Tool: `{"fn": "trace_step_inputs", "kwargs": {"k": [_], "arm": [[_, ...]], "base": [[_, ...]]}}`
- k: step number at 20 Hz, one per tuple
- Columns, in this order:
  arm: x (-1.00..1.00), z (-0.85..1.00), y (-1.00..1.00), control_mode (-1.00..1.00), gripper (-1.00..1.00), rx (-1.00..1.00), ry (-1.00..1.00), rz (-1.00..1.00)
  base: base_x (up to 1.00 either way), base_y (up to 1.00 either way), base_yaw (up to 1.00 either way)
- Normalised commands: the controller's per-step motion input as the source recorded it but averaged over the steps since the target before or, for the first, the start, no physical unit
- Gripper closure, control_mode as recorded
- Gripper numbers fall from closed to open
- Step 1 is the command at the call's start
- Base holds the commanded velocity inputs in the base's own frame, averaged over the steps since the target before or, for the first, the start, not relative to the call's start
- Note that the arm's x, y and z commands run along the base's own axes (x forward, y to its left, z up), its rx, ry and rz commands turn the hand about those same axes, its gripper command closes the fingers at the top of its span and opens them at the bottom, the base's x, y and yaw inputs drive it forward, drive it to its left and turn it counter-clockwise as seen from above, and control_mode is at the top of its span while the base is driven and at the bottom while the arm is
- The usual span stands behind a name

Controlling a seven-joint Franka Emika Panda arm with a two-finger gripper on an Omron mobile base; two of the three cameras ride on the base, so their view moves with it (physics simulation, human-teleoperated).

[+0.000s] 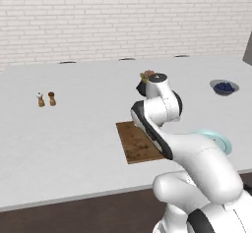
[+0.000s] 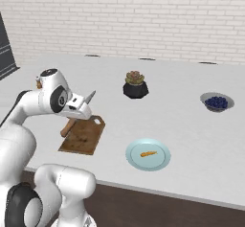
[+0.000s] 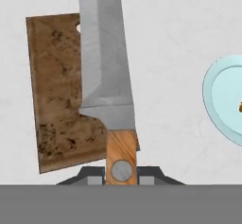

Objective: Pick up the knife from the drawer and place it on the cutting board. Then place the meat from the plate to the cutting board.

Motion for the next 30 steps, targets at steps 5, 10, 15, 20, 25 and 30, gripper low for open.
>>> {"fn": "trace_step_inputs", "kwargs": {"k": [5,10,15,20,25,30], "arm": [[0.72,-0.88,0.13,-1.00,1.00,0.23,0.12,-0.14],[0.30,-0.70,0.11,-1.00,1.00,0.06,0.00,0.08],[0.01,-0.47,0.52,-1.00,1.00,-0.13,-0.06,0.12],[0.00,-0.19,0.34,-1.00,1.00,-0.04,0.02,0.00],[0.10,-0.28,0.04,-1.00,1.00,0.00,0.08,0.00],[0.27,-0.09,0.00,-1.00,1.00,0.00,0.00,0.00]], "base": [[0.00,0.00,0.00],[0.00,0.00,0.00],[0.00,0.00,0.00],[0.00,0.00,0.00],[0.00,0.00,0.00],[0.00,0.00,0.00]]}}
